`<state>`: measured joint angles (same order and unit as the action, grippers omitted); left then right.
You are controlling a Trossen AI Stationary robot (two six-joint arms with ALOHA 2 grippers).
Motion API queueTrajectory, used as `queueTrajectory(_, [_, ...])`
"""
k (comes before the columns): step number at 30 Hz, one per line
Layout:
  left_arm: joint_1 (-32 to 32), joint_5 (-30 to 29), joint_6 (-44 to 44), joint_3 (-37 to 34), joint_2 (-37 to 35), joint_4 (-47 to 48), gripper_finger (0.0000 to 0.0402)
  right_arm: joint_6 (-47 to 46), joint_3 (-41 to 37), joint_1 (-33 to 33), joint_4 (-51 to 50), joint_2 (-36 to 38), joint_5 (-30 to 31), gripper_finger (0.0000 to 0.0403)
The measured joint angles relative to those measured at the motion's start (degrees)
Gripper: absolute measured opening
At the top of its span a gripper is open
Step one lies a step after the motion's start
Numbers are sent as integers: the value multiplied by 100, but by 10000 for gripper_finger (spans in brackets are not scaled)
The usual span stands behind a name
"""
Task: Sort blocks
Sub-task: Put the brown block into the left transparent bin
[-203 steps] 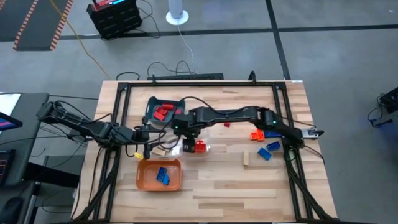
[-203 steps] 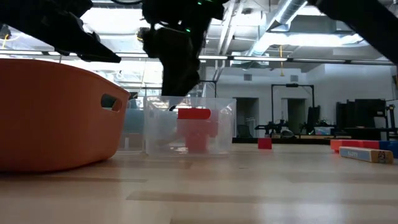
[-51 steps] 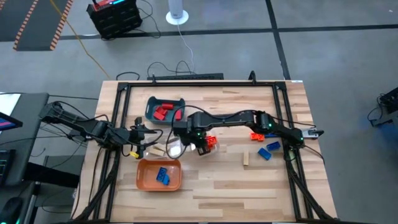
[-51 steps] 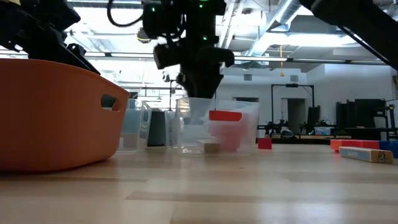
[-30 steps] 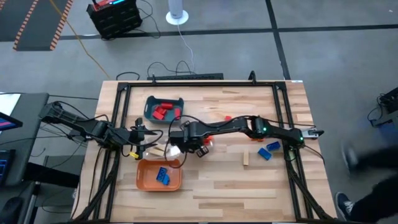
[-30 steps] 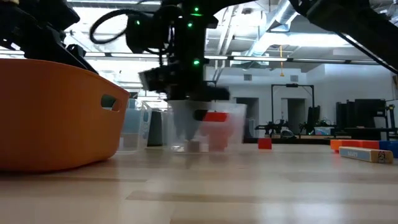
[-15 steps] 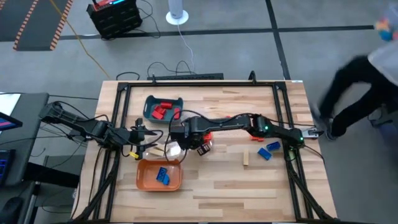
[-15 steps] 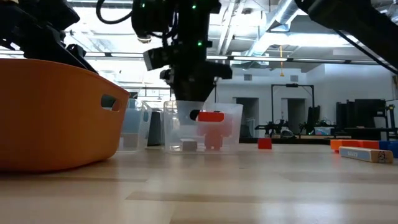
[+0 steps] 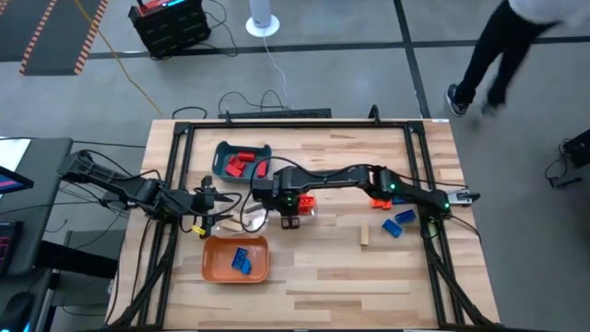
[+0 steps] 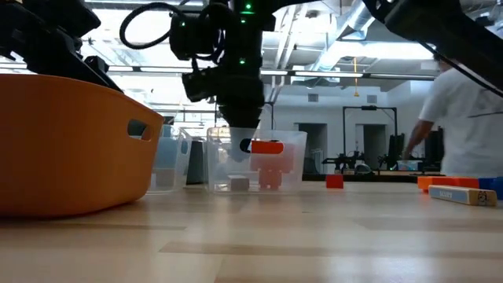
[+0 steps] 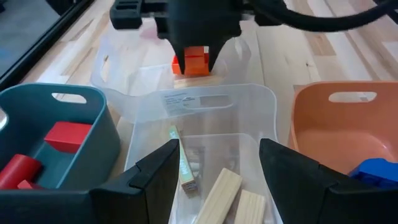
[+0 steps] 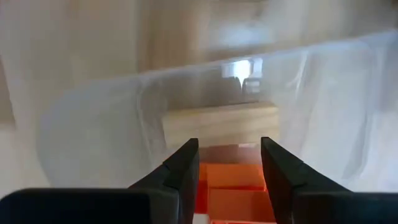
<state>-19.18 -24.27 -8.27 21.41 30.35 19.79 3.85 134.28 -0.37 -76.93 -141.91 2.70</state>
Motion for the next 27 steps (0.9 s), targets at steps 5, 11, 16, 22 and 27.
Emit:
queueTrajectory(5, [0,0,-9,-1,1,-6,217,-1566,0,-136,138,0,-3,169])
queueTrajectory(11, [0,138,-88,0,2,-39,217,-3087,0,-363,101,2,-15,218])
queueTrajectory(16, [0,177,-80,0,2,-39,217,-3724,-10,-523,201,2,-280,232])
queueTrajectory(22, [0,314,-68,-1,0,-11,217,-3996,-433,-521,563,11,-752,227])
queueTrajectory(27, [0,317,-49,0,0,2,217,-4035,-810,-426,854,21,-865,227])
